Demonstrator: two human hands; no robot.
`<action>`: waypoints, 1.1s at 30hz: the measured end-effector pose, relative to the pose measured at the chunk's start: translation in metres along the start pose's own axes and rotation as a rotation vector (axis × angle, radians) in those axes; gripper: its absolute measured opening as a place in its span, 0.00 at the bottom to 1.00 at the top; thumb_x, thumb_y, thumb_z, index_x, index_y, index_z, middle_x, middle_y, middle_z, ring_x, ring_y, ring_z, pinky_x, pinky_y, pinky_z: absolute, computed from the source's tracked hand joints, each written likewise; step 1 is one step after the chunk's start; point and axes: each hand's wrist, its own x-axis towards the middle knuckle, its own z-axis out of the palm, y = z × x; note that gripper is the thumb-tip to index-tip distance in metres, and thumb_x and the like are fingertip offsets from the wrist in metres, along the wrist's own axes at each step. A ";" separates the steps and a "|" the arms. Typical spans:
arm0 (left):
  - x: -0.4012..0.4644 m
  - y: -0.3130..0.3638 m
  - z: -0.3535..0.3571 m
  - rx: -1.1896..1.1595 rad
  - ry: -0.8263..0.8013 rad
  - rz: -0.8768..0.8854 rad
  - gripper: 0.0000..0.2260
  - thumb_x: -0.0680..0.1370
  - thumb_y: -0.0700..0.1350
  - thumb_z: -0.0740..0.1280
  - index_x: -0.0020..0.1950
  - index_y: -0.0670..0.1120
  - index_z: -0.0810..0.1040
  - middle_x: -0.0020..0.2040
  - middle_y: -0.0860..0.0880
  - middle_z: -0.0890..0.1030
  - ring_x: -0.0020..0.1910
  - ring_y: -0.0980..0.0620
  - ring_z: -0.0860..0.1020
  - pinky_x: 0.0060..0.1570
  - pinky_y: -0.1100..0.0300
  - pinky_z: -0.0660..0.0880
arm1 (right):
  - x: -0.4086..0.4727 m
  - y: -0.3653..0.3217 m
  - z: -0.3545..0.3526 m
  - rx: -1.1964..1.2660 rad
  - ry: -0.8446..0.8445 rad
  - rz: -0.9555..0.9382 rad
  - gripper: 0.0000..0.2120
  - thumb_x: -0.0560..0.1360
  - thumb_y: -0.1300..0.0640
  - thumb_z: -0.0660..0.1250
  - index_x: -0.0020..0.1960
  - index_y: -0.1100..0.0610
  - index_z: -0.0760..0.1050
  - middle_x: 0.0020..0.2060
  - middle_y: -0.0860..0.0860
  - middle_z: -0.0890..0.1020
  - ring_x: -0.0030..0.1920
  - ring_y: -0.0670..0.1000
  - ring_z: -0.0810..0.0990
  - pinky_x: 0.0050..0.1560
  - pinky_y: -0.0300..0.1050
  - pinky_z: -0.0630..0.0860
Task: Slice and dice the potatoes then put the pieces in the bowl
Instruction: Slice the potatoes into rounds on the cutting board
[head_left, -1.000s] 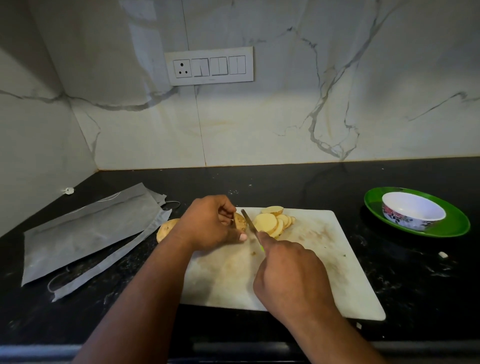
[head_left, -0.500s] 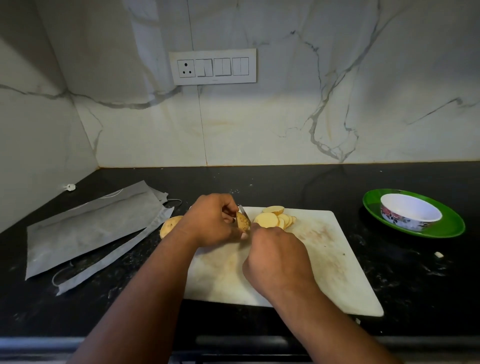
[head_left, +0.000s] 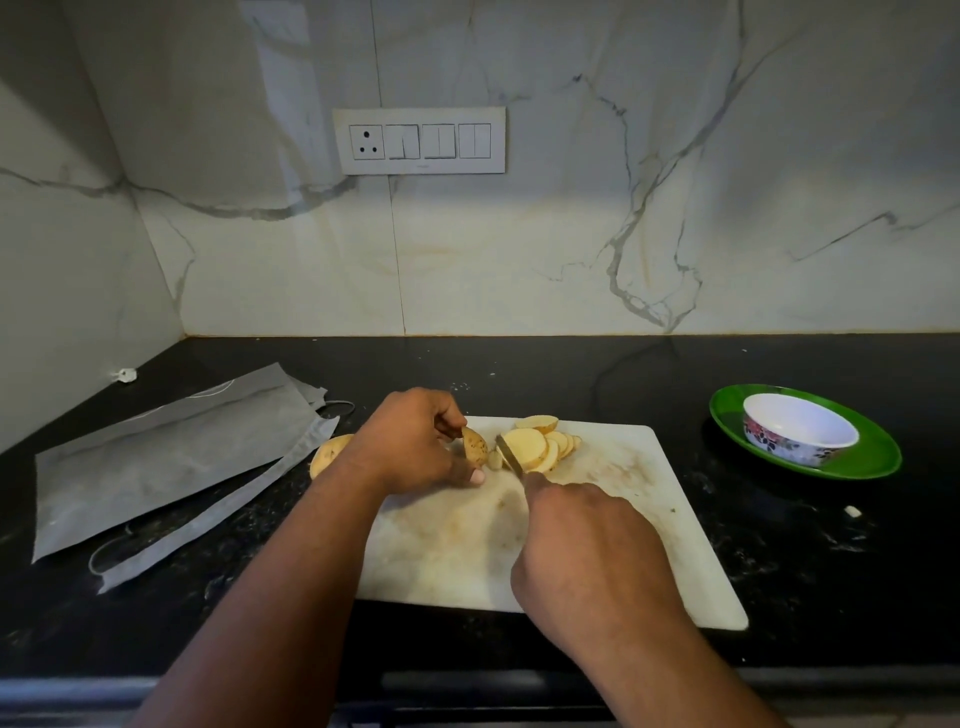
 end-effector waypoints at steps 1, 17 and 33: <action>-0.001 0.000 0.000 -0.001 0.004 -0.001 0.22 0.62 0.54 0.86 0.50 0.53 0.82 0.46 0.57 0.83 0.47 0.59 0.81 0.51 0.57 0.82 | 0.002 -0.002 0.000 0.011 0.011 0.004 0.20 0.77 0.54 0.63 0.69 0.47 0.69 0.50 0.47 0.80 0.46 0.49 0.79 0.44 0.42 0.76; 0.004 -0.004 0.004 0.022 0.026 0.051 0.17 0.63 0.53 0.86 0.46 0.53 0.83 0.43 0.57 0.84 0.43 0.58 0.82 0.44 0.59 0.80 | 0.026 -0.017 0.010 0.026 0.027 -0.008 0.11 0.77 0.58 0.62 0.59 0.52 0.75 0.48 0.50 0.81 0.38 0.50 0.71 0.38 0.42 0.72; 0.001 -0.003 0.000 -0.002 0.014 0.021 0.20 0.60 0.54 0.87 0.45 0.53 0.83 0.43 0.56 0.85 0.44 0.58 0.82 0.49 0.53 0.83 | -0.009 -0.006 0.008 0.025 -0.069 -0.018 0.17 0.75 0.57 0.62 0.63 0.49 0.73 0.48 0.48 0.78 0.46 0.51 0.78 0.42 0.42 0.72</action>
